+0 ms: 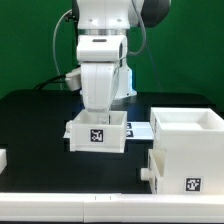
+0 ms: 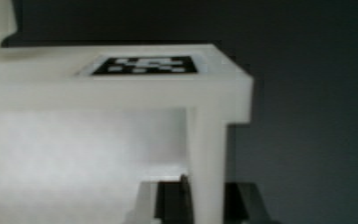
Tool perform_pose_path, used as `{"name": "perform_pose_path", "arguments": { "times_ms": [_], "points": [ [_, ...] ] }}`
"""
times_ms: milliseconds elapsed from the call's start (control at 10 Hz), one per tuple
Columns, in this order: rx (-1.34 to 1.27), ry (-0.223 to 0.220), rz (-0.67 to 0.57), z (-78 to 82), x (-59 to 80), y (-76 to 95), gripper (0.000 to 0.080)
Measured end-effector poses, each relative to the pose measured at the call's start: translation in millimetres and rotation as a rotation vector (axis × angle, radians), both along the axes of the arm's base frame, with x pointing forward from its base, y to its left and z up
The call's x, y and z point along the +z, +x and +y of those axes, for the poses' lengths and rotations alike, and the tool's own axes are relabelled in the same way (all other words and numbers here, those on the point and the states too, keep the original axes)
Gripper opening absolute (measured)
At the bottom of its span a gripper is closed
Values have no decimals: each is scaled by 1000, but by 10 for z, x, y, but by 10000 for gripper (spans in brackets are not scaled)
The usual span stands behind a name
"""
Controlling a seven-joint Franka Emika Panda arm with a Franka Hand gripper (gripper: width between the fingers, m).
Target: Assemble drawer
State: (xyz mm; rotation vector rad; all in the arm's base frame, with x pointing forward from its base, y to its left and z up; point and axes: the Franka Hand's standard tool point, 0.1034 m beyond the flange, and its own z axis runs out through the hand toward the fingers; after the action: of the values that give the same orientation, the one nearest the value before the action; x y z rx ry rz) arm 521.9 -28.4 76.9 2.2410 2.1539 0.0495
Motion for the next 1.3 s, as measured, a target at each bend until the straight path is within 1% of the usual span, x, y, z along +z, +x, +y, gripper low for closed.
{"name": "perform_pose_path", "arguments": {
  "times_ms": [100, 200, 300, 600, 700, 800, 1000, 1300],
  "points": [
    [17, -3, -16, 63, 9, 134, 31],
    [12, -3, -8, 39, -13, 83, 31],
    [10, -3, -5, 27, -22, 73, 31],
    [2, -6, -2, 49, -28, 86, 31],
    [-4, -14, -2, 123, -7, 175, 31],
    [-6, -13, -7, 182, -3, 248, 31],
    [-8, -16, 3, 233, 16, 333, 31],
    [-47, -8, -8, 333, -12, 328, 31]
  ]
}}
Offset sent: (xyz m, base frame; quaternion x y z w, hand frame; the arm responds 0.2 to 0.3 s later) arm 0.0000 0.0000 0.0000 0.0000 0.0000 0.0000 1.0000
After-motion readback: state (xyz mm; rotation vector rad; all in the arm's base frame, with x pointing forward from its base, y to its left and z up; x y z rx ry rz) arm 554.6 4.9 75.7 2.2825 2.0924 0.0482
